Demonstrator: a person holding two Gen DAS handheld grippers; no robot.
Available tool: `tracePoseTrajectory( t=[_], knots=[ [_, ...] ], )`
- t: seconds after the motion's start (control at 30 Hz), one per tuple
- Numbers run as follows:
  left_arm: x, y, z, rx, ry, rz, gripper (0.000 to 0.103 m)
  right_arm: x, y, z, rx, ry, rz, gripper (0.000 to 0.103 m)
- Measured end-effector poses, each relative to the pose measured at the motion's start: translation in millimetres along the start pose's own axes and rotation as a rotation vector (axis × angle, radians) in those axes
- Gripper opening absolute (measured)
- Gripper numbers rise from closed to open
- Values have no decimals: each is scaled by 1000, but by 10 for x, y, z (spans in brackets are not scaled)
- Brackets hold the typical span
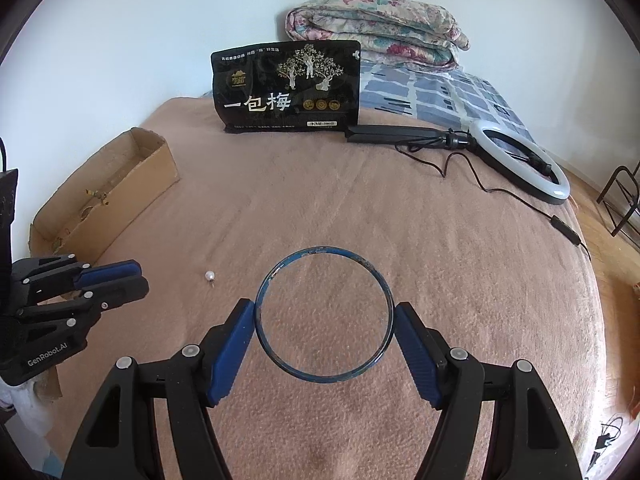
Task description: Organize jewelry
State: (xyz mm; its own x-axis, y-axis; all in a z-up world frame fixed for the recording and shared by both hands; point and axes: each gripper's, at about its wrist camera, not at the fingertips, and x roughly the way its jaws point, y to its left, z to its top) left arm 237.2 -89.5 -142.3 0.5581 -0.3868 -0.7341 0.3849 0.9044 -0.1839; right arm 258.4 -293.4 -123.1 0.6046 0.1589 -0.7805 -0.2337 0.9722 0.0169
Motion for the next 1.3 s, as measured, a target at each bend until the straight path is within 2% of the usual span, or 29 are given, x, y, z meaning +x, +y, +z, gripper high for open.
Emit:
tracePoseTrajectory(
  t=[0.33, 0.6, 1.03, 1.1, 1.3],
  knots=[
    [469, -135, 67, 69, 57, 41, 14, 22, -152, -93, 25, 12, -2, 73],
    [681, -121, 70, 88, 82, 65, 14, 75, -234, -122, 35, 23, 2, 73],
    [680, -104, 68, 95, 57, 63, 14, 61, -223, -128, 33, 20, 0, 73],
    [637, -110, 69, 97, 51, 67, 8, 44, -219, -121, 34, 16, 0, 73],
    [551, -97, 73, 89, 52, 47, 8, 19, -170, -110, 22, 15, 1, 73]
  ],
)
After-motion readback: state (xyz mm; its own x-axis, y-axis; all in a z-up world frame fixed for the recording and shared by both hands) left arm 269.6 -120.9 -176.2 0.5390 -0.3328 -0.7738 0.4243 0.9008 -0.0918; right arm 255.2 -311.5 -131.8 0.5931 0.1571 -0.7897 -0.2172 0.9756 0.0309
